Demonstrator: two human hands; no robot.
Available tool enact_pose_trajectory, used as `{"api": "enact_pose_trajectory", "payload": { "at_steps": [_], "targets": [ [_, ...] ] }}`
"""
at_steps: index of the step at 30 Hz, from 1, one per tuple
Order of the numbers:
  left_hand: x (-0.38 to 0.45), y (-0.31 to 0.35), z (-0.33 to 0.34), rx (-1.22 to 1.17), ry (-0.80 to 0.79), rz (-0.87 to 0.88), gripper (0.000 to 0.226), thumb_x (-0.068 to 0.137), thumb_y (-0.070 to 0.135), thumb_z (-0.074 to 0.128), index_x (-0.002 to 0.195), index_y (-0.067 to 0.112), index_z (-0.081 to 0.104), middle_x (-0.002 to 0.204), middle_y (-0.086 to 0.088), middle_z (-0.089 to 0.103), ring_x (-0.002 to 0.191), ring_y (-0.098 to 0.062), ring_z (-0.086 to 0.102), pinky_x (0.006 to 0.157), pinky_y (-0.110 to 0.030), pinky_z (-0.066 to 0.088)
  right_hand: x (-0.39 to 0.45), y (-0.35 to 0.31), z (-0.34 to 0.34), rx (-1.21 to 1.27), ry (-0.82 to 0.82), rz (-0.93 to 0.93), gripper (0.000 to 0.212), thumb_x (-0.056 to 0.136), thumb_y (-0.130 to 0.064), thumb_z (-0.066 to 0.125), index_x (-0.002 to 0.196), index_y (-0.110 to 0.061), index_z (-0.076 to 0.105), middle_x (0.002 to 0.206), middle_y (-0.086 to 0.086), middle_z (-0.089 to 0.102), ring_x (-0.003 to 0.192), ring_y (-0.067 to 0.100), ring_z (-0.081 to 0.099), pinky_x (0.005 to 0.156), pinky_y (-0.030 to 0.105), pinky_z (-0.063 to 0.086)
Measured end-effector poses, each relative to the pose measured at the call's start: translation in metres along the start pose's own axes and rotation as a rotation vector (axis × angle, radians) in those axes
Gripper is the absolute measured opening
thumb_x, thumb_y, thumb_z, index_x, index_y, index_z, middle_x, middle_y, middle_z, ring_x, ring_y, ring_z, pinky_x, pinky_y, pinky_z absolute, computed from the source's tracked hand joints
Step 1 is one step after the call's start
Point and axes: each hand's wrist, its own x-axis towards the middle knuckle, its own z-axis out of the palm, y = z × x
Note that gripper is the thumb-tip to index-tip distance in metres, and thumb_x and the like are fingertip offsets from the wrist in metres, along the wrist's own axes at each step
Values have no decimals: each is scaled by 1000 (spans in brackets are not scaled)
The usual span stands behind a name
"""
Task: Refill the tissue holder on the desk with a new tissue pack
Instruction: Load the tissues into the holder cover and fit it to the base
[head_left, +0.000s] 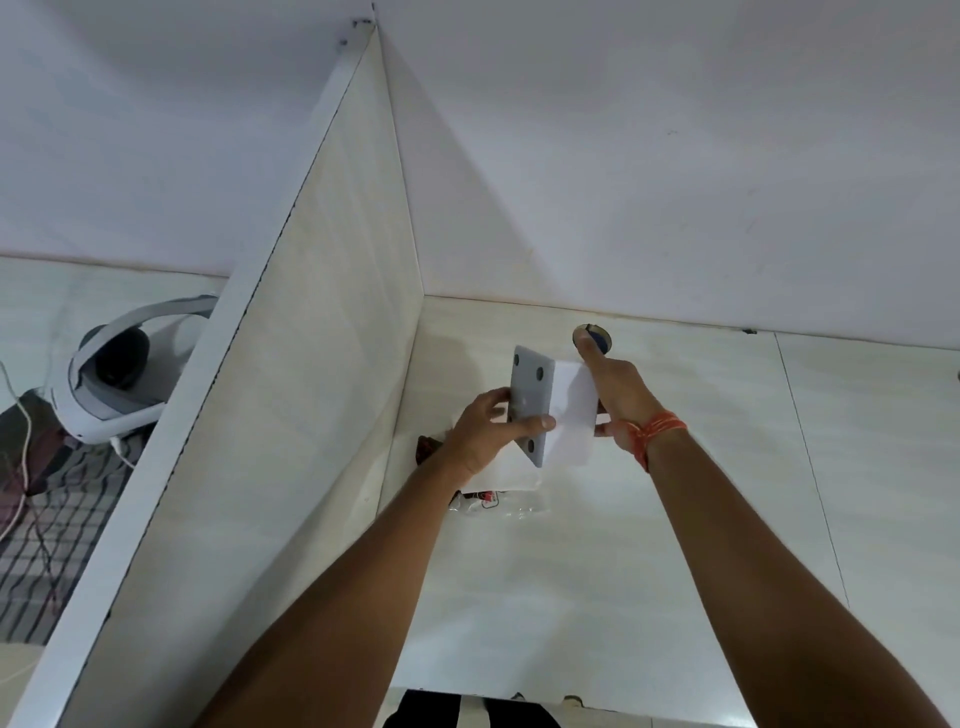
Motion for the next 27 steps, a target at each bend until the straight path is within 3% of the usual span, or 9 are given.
{"api": "enact_pose_trajectory", "payload": {
  "at_steps": [3, 6, 10, 14, 17, 20, 21, 23, 27],
  "targets": [
    [-3, 3, 3, -134, 8, 1, 50, 78, 37, 75, 119, 12, 59, 111, -4, 66, 98, -22, 64, 84, -27, 55, -7, 2, -3, 31, -108, -63, 47, 90, -62, 48, 103, -20, 64, 100, 1, 68, 94, 22, 64, 74, 38, 53],
    [-2, 13, 1, -174, 61, -48, 69, 56, 64, 66, 107, 18, 62, 98, 1, 67, 86, -19, 64, 83, -39, 54, -12, 20, 3, 55, -129, -246, 32, 93, -44, 57, 112, -19, 63, 107, 1, 69, 101, 24, 65, 81, 41, 57],
    [-2, 17, -3, -66, 90, -61, 84, 50, 73, 59, 114, 19, 65, 103, 2, 68, 87, -18, 63, 73, -34, 43, -15, 38, 21, 154, -98, -350, 31, 87, -45, 60, 110, -25, 64, 113, 5, 70, 101, 24, 68, 88, 45, 57],
    [-3, 8, -16, -188, 55, -169, 76, 49, 72, 53, 110, 27, 63, 111, -5, 66, 93, -21, 57, 77, -36, 36, -7, 40, 17, 286, -115, -229, 27, 93, -40, 59, 106, -18, 64, 106, 7, 67, 96, 27, 64, 86, 56, 54],
    [6, 5, -32, -277, 47, -189, 69, 54, 70, 53, 108, 28, 60, 113, -6, 66, 100, -22, 56, 84, -40, 36, 1, 43, 2, 407, -76, -108, 29, 94, -42, 56, 104, -16, 64, 103, 7, 64, 92, 25, 63, 66, 45, 59],
    [30, 2, -38, -141, 255, -154, 63, 68, 66, 65, 107, 16, 64, 113, -8, 69, 89, -16, 61, 72, -31, 46, 9, 57, -6, 458, 19, -89, 30, 94, -42, 56, 105, -15, 63, 102, 7, 63, 91, 26, 62, 52, 32, 53],
    [41, 0, -40, -51, 374, -151, 76, 65, 72, 67, 112, 12, 63, 115, -9, 68, 89, -16, 63, 68, -30, 51, 12, 63, -7, 493, 48, -65, 32, 95, -42, 55, 109, -15, 62, 103, 8, 62, 91, 26, 62, 55, 34, 54],
    [61, -5, -41, 208, 558, -197, 105, 50, 83, 67, 125, 9, 56, 123, -9, 59, 106, -23, 60, 78, -37, 57, 18, 77, -10, 584, 95, 11, 35, 94, -44, 55, 116, -18, 60, 99, 8, 61, 92, 28, 62, 68, 47, 57],
    [91, -6, -36, 545, 600, -228, 115, 49, 81, 70, 134, 7, 44, 135, -13, 45, 124, -34, 45, 91, -46, 49, 30, 107, -14, 761, 154, 88, 25, 93, -45, 57, 103, -23, 60, 83, 9, 56, 94, 31, 61, 75, 57, 53]
  ]
}}
